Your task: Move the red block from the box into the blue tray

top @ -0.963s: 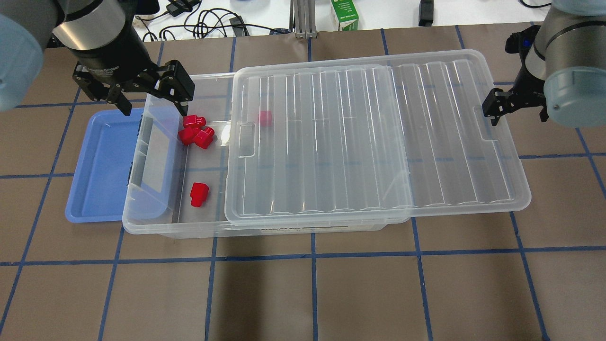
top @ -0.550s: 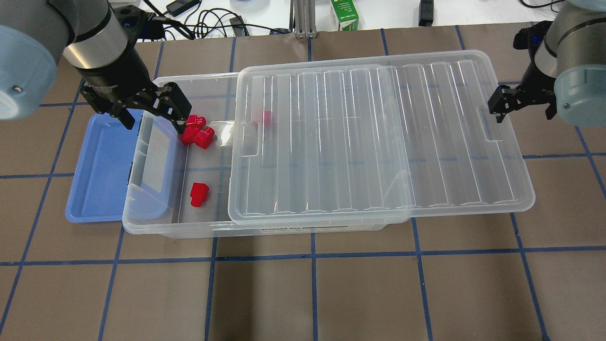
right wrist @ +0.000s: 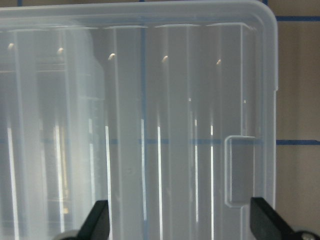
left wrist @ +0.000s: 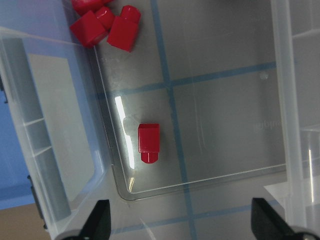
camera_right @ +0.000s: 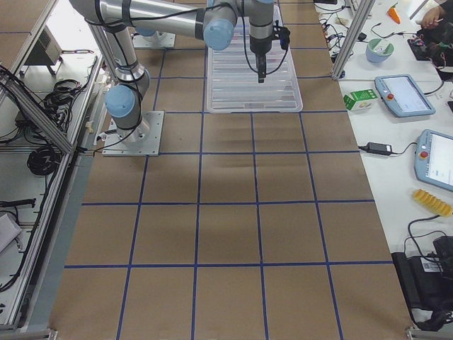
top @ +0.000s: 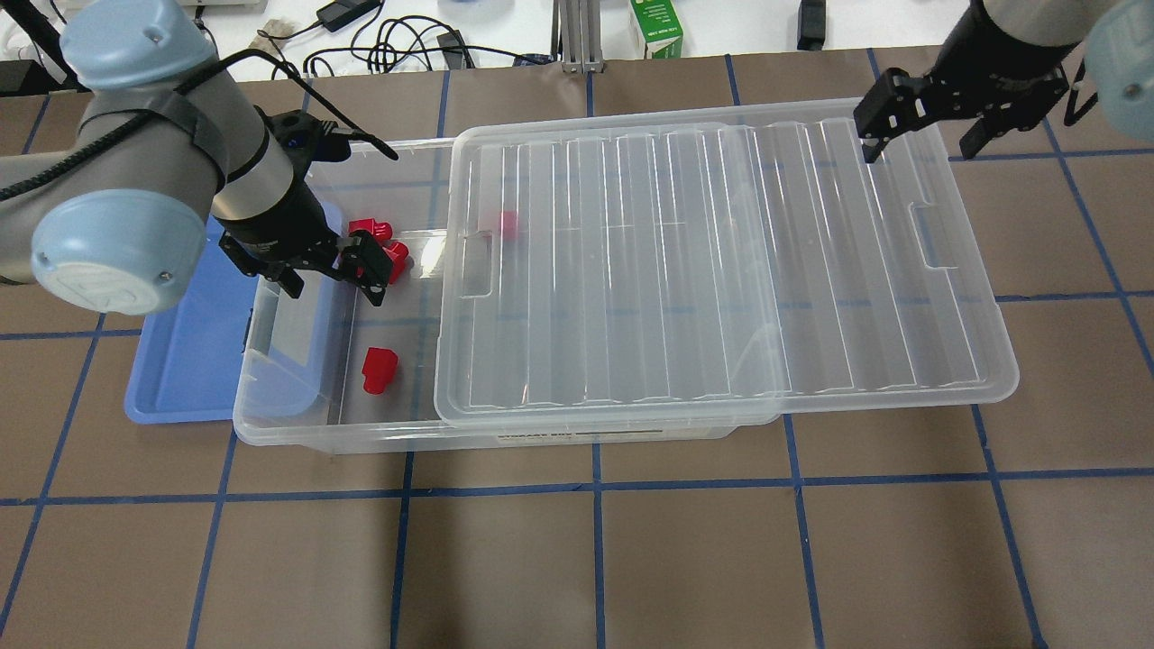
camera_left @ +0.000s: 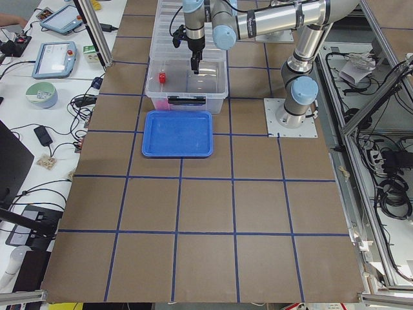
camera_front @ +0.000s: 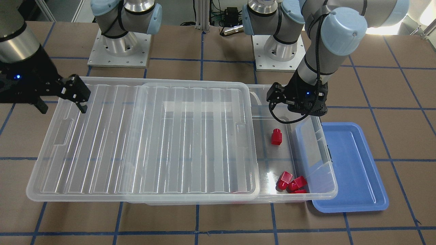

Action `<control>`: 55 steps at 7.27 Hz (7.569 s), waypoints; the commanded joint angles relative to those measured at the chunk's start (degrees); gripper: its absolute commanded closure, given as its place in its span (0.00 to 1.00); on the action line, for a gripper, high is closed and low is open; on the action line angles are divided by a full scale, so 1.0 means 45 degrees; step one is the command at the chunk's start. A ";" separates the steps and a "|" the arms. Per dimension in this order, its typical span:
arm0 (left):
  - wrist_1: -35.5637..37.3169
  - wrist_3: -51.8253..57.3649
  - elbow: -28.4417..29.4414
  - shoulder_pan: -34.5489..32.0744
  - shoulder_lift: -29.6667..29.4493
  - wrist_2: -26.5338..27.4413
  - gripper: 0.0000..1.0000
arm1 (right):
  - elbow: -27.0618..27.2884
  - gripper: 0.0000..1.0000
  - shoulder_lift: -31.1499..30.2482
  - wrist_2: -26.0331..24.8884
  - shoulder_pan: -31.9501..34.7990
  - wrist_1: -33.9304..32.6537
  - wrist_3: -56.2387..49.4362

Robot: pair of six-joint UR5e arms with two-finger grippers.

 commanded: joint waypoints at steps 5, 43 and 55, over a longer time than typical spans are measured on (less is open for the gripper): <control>0.1195 -0.2463 -0.1313 0.0185 -0.0835 0.0006 0.00 | -0.0812 0.00 -0.0162 -0.0180 0.1679 0.1426 0.3012; 0.3238 0.4197 0.0407 0.5537 -0.3663 0.0006 1.00 | -0.0420 0.00 -0.0104 -0.0845 -0.1849 0.0975 -0.1740; -0.1997 0.0694 0.3817 0.2520 -0.1895 0.0866 0.00 | 0.4501 0.00 0.0131 -0.0828 -0.3887 -0.3224 -0.2947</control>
